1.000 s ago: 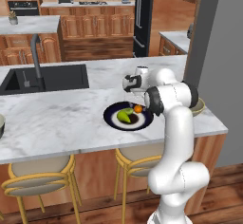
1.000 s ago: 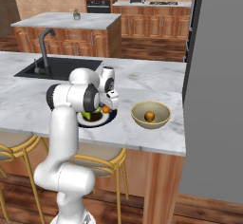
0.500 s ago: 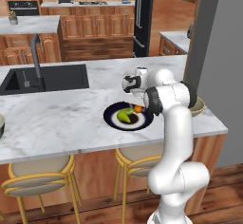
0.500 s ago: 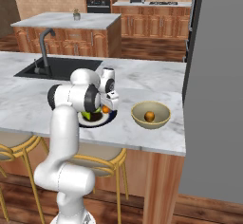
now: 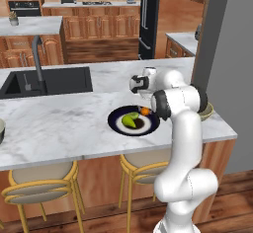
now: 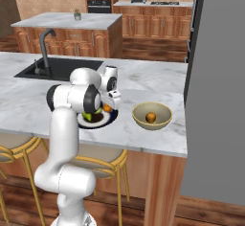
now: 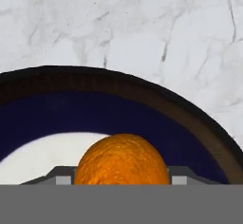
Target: Take the fruits from the plate on the dining counter and place two fruits in each bowl.
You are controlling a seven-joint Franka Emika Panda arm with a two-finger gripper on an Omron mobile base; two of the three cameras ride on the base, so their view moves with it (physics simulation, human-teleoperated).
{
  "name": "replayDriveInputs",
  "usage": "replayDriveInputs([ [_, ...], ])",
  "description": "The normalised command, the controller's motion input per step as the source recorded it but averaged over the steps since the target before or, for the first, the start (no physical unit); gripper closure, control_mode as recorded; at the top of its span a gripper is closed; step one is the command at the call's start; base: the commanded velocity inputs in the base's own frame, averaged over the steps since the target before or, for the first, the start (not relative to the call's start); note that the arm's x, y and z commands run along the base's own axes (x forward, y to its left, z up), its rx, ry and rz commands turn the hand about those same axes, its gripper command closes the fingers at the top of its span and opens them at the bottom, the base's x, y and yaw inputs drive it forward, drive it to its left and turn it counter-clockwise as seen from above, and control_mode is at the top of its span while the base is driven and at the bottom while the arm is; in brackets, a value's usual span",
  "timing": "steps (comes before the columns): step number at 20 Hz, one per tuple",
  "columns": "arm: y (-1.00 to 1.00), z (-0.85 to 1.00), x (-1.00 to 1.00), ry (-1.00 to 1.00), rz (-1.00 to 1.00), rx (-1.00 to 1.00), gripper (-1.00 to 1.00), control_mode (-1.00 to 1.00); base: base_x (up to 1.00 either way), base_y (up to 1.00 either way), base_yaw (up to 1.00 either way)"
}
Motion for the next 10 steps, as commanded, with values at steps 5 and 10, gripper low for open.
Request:
replayDriveInputs([
  [5, -0.42, 0.71, -0.53, 0.00, 0.00, 0.12, 1.00, -1.00, 0.00, 0.00, 0.00],
  [10, -0.58, 0.57, -0.59, 0.00, 0.02, 0.04, 1.00, -1.00, 0.00, 0.00, 0.00],
])
